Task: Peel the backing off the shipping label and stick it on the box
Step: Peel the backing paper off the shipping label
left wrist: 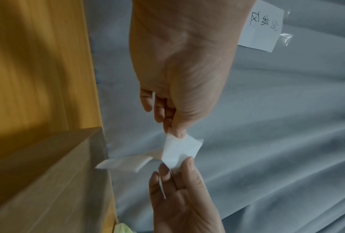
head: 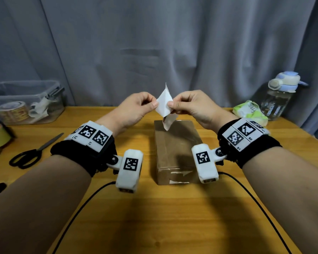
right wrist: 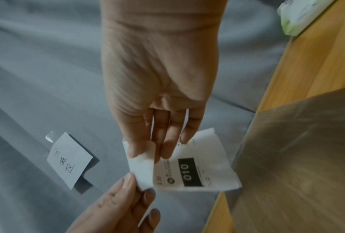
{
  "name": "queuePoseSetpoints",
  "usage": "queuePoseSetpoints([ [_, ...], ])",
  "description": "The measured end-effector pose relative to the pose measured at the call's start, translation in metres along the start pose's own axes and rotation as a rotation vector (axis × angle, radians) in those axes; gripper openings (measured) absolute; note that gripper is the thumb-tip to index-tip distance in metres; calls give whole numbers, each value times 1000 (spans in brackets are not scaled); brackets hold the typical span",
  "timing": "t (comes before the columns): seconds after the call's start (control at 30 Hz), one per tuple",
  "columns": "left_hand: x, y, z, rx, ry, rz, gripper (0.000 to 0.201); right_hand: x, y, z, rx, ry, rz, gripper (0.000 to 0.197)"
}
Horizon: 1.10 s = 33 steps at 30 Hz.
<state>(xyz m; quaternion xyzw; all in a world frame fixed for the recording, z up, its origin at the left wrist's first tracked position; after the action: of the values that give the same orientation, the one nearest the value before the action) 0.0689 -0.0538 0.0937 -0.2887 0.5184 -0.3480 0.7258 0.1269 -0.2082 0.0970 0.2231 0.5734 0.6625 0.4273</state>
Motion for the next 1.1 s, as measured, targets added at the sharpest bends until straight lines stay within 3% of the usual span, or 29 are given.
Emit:
queuePoseSetpoints([
  [0.23, 5, -3, -7, -9, -7, -47, 8, -1, -5, -5, 23, 3, 32, 13],
  [0.37, 7, -15, -8, 18, -108, -75, 17, 9, 2, -7, -40, 5, -25, 25],
  [0.47, 5, -21, -7, 41, -155, -55, 11, 13, 7, -10, -81, -17, -47, 26],
  [0.7, 7, -25, -15, 89, -148, -13, 14, 14, 11, -13, -173, -140, 27, 5],
  [0.87, 9, -22, -21, -16, -239, 71, 10, 16, 8, -15, -166, -189, 43, 12],
  [1.1, 9, -23, -28, -95, -316, -48, 12, 19, 4, -15, -84, -251, 51, 18],
])
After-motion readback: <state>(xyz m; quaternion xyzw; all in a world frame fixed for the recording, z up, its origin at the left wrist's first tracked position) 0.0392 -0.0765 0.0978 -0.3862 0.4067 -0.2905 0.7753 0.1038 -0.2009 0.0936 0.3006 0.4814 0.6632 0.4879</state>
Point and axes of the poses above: each hand's wrist, its own z-axis towards the middle knuckle, its own x-axis out of the palm, y = z × x, the point moved 5 cm from there along z, towards the middle knuckle, and after that the axes turned 6 degrees about z, right-handed, at the moved point
